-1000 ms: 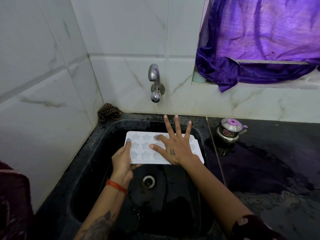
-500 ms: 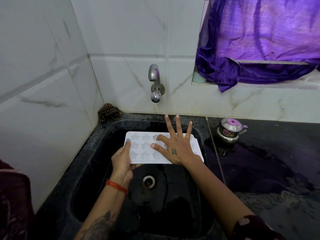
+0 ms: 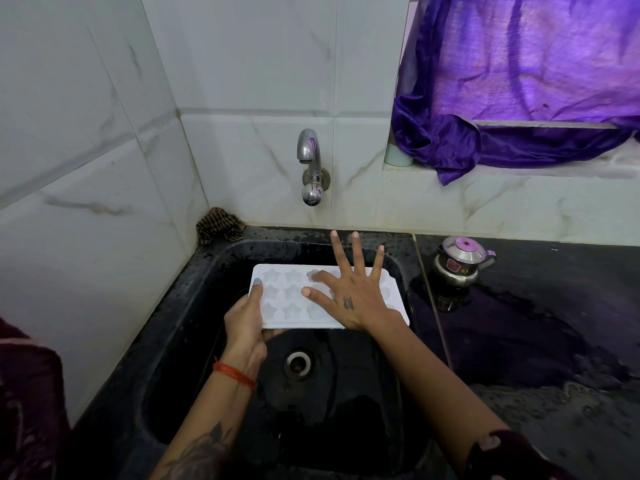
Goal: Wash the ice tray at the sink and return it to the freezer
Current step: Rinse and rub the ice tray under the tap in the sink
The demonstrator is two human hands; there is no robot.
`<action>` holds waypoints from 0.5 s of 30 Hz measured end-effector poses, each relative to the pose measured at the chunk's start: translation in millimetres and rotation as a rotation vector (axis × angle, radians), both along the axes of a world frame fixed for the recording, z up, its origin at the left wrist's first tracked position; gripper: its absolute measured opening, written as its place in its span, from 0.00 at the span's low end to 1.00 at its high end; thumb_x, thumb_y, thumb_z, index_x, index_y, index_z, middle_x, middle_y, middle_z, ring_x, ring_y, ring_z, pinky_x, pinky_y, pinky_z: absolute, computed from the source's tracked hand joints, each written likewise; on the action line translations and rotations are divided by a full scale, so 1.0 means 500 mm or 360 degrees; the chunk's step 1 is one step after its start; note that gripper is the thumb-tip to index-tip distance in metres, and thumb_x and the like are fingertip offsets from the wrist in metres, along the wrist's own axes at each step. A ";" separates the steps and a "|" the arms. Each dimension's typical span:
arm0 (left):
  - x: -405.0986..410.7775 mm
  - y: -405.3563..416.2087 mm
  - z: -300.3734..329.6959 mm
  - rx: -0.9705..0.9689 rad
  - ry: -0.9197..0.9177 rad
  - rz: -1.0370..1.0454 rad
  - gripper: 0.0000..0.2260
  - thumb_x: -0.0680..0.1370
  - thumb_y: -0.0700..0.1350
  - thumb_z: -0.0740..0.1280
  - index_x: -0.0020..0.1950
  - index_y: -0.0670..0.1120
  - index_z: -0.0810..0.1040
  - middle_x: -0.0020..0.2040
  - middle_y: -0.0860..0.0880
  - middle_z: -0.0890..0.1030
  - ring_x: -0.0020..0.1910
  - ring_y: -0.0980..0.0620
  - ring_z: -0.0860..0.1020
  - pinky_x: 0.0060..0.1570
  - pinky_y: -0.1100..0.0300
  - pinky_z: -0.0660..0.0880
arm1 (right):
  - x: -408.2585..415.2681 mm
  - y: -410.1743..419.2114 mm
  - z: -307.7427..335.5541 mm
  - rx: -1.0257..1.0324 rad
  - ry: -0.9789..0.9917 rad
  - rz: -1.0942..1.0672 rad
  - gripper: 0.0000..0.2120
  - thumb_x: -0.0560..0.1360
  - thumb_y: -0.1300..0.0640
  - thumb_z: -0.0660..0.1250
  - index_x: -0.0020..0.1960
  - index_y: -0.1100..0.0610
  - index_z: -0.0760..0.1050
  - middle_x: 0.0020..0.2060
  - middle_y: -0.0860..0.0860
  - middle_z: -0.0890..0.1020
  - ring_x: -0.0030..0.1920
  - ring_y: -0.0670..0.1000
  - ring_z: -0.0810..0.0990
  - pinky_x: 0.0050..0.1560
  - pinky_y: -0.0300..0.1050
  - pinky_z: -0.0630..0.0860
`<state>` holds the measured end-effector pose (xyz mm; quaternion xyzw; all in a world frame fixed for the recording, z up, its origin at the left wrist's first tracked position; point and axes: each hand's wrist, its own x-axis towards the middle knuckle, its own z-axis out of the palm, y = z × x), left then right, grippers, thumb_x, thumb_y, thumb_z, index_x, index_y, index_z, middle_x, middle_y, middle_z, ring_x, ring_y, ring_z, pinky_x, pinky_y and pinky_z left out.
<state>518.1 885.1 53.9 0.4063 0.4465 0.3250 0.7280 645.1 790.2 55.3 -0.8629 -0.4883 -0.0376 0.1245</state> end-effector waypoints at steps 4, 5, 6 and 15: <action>0.000 0.000 0.000 -0.0006 0.0009 -0.0008 0.09 0.78 0.51 0.66 0.45 0.47 0.79 0.41 0.46 0.82 0.38 0.49 0.82 0.26 0.58 0.79 | 0.000 -0.001 0.003 -0.0024 0.0014 0.0031 0.37 0.66 0.27 0.34 0.62 0.37 0.70 0.74 0.48 0.31 0.72 0.57 0.25 0.63 0.67 0.23; 0.000 0.000 0.000 -0.0008 0.0014 -0.0011 0.09 0.78 0.51 0.65 0.45 0.47 0.78 0.41 0.46 0.82 0.38 0.49 0.82 0.27 0.58 0.79 | 0.000 -0.001 0.003 -0.0024 0.0020 0.0033 0.37 0.66 0.26 0.34 0.62 0.37 0.70 0.73 0.47 0.30 0.71 0.57 0.25 0.63 0.67 0.23; 0.000 0.000 0.000 -0.0011 0.0017 -0.0010 0.09 0.78 0.51 0.65 0.45 0.46 0.78 0.41 0.46 0.82 0.38 0.49 0.82 0.27 0.57 0.80 | 0.001 -0.001 0.004 -0.0024 0.0020 0.0037 0.38 0.65 0.26 0.33 0.62 0.36 0.70 0.73 0.47 0.30 0.71 0.57 0.25 0.63 0.67 0.23; 0.002 -0.004 0.007 -0.0006 0.0022 0.0002 0.09 0.78 0.50 0.65 0.44 0.46 0.78 0.40 0.46 0.82 0.37 0.49 0.81 0.25 0.58 0.79 | 0.008 -0.009 0.008 0.0017 -0.0095 0.0040 0.37 0.67 0.27 0.33 0.60 0.39 0.72 0.73 0.47 0.31 0.72 0.57 0.26 0.64 0.68 0.25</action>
